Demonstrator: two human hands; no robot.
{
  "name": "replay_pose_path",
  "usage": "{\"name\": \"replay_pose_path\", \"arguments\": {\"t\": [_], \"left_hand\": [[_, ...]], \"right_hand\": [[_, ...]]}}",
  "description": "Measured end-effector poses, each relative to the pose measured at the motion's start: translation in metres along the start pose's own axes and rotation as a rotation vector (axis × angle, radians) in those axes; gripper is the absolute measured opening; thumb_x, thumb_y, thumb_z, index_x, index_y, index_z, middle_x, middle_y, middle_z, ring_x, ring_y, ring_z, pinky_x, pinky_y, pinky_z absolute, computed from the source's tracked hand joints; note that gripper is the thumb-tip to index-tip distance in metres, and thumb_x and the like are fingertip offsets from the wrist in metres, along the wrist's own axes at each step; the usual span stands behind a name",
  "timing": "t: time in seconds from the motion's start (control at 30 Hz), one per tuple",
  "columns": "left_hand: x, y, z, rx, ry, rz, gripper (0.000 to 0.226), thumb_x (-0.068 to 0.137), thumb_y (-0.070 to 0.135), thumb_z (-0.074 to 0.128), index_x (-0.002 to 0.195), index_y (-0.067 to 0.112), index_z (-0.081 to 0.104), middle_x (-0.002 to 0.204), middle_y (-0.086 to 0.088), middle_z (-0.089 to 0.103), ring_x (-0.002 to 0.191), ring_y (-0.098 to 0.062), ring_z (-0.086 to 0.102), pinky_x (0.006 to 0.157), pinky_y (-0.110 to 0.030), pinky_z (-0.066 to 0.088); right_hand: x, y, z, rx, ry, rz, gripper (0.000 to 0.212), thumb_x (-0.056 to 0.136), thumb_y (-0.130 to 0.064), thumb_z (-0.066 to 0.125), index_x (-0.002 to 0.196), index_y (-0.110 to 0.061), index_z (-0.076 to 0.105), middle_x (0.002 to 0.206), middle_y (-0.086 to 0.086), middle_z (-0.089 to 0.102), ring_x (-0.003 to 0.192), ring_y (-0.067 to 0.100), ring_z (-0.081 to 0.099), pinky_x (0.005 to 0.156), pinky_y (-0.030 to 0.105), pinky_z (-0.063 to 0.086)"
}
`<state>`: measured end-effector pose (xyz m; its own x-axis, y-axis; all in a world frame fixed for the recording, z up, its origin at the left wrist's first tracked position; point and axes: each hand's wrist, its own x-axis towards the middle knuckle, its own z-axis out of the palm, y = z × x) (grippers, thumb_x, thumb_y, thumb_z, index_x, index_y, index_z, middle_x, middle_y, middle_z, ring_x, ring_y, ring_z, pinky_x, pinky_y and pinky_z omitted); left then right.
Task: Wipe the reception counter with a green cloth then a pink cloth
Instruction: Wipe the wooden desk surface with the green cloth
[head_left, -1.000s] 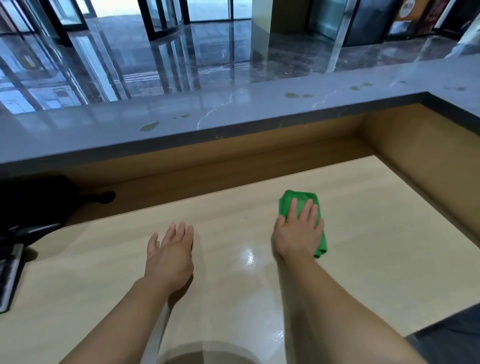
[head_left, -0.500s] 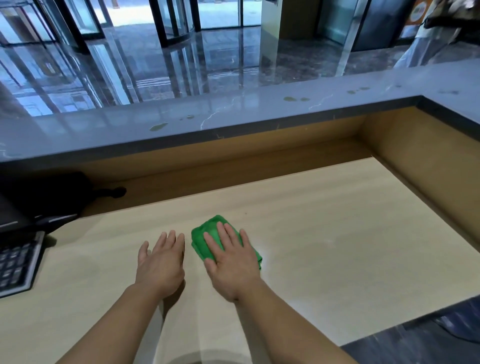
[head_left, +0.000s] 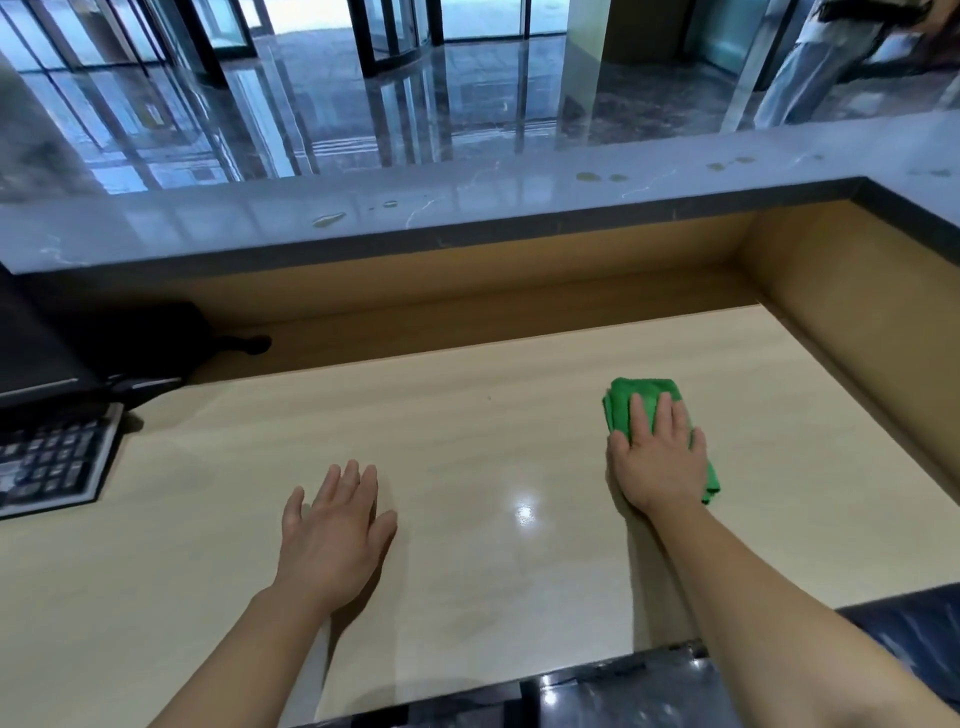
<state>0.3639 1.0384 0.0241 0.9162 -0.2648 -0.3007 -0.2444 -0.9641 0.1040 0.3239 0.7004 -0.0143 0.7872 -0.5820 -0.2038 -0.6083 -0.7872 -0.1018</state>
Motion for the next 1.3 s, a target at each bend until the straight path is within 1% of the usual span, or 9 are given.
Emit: {"name": "replay_pose_path", "arguments": {"t": [0.2, 0.4, 0.57, 0.77, 0.97, 1.03, 1.13, 1.2, 1.3], "left_hand": [[-0.034, -0.012, 0.009, 0.027, -0.061, -0.02, 0.062, 0.101, 0.049, 0.016, 0.155, 0.022, 0.0, 0.162, 0.003, -0.004, 0.148, -0.014, -0.009, 0.118, -0.044, -0.005], [-0.04, -0.019, 0.007, 0.033, -0.052, 0.036, 0.06, 0.101, 0.048, 0.015, 0.155, 0.022, 0.003, 0.162, 0.002, -0.002, 0.149, -0.014, -0.007, 0.118, -0.044, -0.004], [-0.047, -0.026, 0.01, 0.072, -0.071, 0.081, 0.06, 0.102, 0.047, 0.013, 0.155, 0.022, 0.002, 0.162, 0.002, -0.003, 0.149, -0.015, -0.006, 0.118, -0.045, -0.003], [-0.05, -0.032, 0.008, 0.085, -0.069, 0.126, 0.058, 0.102, 0.044, 0.012, 0.155, 0.022, 0.002, 0.162, 0.003, -0.003, 0.149, -0.015, -0.006, 0.118, -0.044, -0.004], [-0.056, -0.065, 0.005, 0.068, -0.04, 0.101, 0.056, 0.103, 0.04, 0.013, 0.155, 0.022, 0.001, 0.162, 0.003, -0.002, 0.149, -0.015, -0.005, 0.118, -0.044, -0.003], [-0.059, -0.079, 0.005, 0.062, -0.041, 0.082, 0.056, 0.103, 0.039, 0.013, 0.154, 0.022, 0.002, 0.162, 0.003, -0.002, 0.149, -0.015, -0.005, 0.118, -0.044, -0.003], [-0.064, -0.1, 0.004, 0.035, -0.037, 0.052, 0.056, 0.103, 0.039, 0.014, 0.154, 0.022, 0.002, 0.162, 0.003, -0.001, 0.149, -0.015, -0.005, 0.118, -0.044, -0.002], [-0.064, -0.111, 0.001, 0.018, -0.029, 0.036, 0.056, 0.103, 0.04, 0.013, 0.155, 0.023, 0.002, 0.162, 0.003, -0.001, 0.149, -0.015, -0.004, 0.118, -0.044, -0.002], [-0.061, -0.128, -0.005, 0.003, -0.009, 0.015, 0.056, 0.103, 0.041, 0.013, 0.155, 0.023, 0.003, 0.162, 0.004, 0.0, 0.149, -0.014, -0.003, 0.118, -0.044, -0.001]], "right_hand": [[-0.077, -0.087, 0.021, 0.021, -0.026, 0.016, 0.061, 0.102, -0.044, 0.008, 0.153, -0.022, -0.019, 0.159, 0.015, -0.022, 0.148, 0.029, -0.017, 0.12, 0.05, -0.002], [-0.168, -0.17, 0.057, -0.007, -0.057, -0.353, 0.059, 0.099, -0.044, 0.0, 0.149, -0.022, -0.024, 0.154, 0.017, -0.03, 0.145, 0.031, -0.026, 0.117, 0.052, -0.012], [-0.164, -0.136, 0.053, -0.046, -0.058, -0.577, 0.068, 0.088, -0.052, -0.006, 0.152, -0.031, -0.014, 0.154, 0.003, -0.028, 0.148, 0.021, -0.02, 0.117, 0.044, -0.013], [-0.137, -0.042, 0.032, -0.047, 0.003, -0.166, 0.074, 0.086, -0.054, -0.006, 0.156, -0.029, -0.007, 0.163, 0.005, -0.012, 0.15, 0.019, -0.012, 0.12, 0.042, -0.002], [-0.171, -0.101, 0.049, 0.019, 0.021, 0.091, 0.062, 0.102, -0.045, 0.01, 0.154, -0.021, -0.015, 0.161, 0.013, -0.017, 0.149, 0.028, -0.013, 0.12, 0.046, -0.003], [-0.195, -0.139, 0.062, 0.05, 0.063, 0.051, 0.062, 0.1, -0.042, 0.013, 0.155, -0.018, -0.004, 0.16, 0.015, -0.01, 0.15, 0.032, -0.002, 0.119, 0.049, 0.001], [-0.226, -0.193, 0.078, 0.188, 0.102, -0.12, 0.064, 0.087, -0.042, 0.032, 0.142, -0.011, 0.043, 0.148, 0.023, 0.035, 0.134, 0.04, 0.043, 0.108, 0.054, 0.023], [-0.238, -0.222, 0.086, 0.179, 0.033, -0.259, 0.064, 0.082, -0.043, 0.037, 0.136, -0.011, 0.05, 0.142, 0.024, 0.047, 0.129, 0.04, 0.05, 0.105, 0.054, 0.027], [-0.235, -0.253, 0.086, 0.121, -0.057, -0.481, 0.064, 0.082, -0.046, 0.038, 0.137, -0.019, 0.056, 0.145, 0.017, 0.044, 0.132, 0.034, 0.048, 0.107, 0.052, 0.027]]}}
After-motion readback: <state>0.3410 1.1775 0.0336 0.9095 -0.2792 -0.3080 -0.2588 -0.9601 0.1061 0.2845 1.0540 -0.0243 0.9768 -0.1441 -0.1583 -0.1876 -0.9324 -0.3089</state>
